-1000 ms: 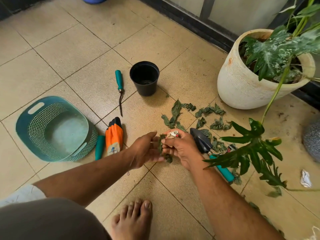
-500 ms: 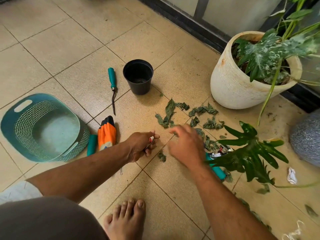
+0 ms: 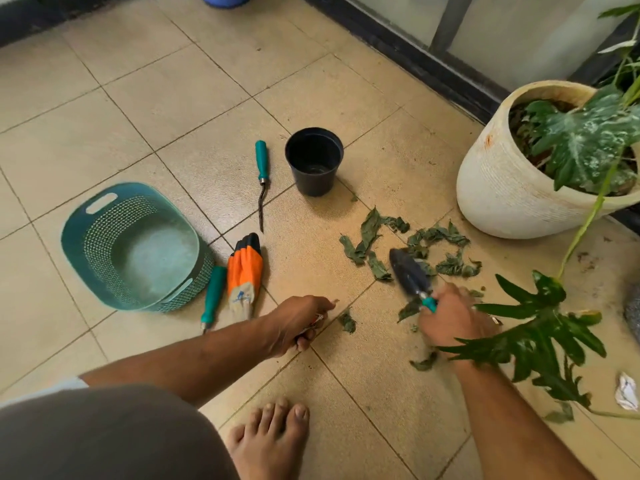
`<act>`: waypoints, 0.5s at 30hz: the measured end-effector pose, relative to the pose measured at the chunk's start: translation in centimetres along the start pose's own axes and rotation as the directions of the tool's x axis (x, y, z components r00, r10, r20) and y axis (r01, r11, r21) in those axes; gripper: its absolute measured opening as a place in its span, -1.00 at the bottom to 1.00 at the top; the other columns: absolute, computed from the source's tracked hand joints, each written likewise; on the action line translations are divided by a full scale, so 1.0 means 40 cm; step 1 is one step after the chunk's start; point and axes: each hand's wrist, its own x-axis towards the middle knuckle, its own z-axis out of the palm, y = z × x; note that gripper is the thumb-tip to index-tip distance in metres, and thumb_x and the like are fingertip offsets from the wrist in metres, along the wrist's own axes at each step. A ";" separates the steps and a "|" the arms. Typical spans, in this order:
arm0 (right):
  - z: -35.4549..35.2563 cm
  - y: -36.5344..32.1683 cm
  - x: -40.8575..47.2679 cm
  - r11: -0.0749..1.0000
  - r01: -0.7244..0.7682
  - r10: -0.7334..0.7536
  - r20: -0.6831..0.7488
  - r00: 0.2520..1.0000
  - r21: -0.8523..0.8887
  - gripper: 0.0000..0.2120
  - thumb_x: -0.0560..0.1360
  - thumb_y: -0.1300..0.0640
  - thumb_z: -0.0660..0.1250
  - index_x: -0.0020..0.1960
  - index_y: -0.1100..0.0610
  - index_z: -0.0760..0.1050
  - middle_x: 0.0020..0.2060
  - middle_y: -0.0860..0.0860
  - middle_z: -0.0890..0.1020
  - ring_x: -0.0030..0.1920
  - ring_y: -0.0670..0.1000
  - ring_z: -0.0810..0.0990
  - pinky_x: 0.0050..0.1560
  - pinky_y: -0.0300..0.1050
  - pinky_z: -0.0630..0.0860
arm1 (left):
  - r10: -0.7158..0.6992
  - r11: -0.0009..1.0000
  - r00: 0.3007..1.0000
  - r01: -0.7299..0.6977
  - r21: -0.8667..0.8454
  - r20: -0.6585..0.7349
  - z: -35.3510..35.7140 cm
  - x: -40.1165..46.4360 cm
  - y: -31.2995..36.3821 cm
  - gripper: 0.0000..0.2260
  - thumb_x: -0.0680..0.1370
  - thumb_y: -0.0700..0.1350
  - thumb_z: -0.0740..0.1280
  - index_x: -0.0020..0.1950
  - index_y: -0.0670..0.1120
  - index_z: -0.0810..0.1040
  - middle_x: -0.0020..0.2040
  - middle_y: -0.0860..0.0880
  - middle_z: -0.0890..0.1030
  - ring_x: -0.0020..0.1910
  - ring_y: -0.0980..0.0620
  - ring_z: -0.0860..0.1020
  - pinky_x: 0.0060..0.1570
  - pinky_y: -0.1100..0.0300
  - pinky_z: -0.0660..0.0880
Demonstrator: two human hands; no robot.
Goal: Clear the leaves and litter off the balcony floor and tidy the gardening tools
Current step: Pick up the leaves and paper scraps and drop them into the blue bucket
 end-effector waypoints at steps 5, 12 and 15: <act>0.024 -0.112 0.013 0.967 0.155 -0.151 -0.036 0.988 0.204 -0.80 0.63 -0.14 0.34 0.15 -0.08 0.43 -0.18 -0.05 0.58 -0.28 -0.05 0.52 -0.33 -0.17 0.42 | -0.029 1.000 0.998 0.029 -0.011 -0.052 -0.027 -0.009 -0.023 -0.77 0.60 0.07 0.41 -0.13 -0.04 0.53 -0.31 -0.01 0.46 -0.46 0.04 0.34 -0.45 0.22 0.21; 0.149 -0.378 -0.038 0.758 0.116 -0.254 0.127 0.959 0.642 -0.75 0.60 -0.01 0.40 0.25 -0.11 0.48 -0.07 -0.10 0.65 -0.27 -0.11 0.60 -0.34 -0.15 0.48 | -0.056 0.997 0.994 0.052 -0.051 -0.094 -0.050 -0.030 -0.044 -0.82 0.61 0.03 0.38 -0.09 -0.05 0.52 -0.33 -0.01 0.46 -0.49 0.06 0.33 -0.48 0.24 0.20; 0.196 -0.445 -0.052 0.755 0.153 -0.332 0.171 0.928 0.637 -0.62 0.60 0.05 0.36 0.41 -0.08 0.44 0.11 -0.07 0.63 -0.02 -0.06 0.62 -0.14 -0.14 0.50 | -0.071 0.996 0.994 0.067 -0.056 -0.078 -0.052 -0.043 -0.060 -0.85 0.56 -0.01 0.32 -0.16 -0.04 0.49 -0.34 -0.01 0.43 -0.49 0.06 0.29 -0.49 0.25 0.16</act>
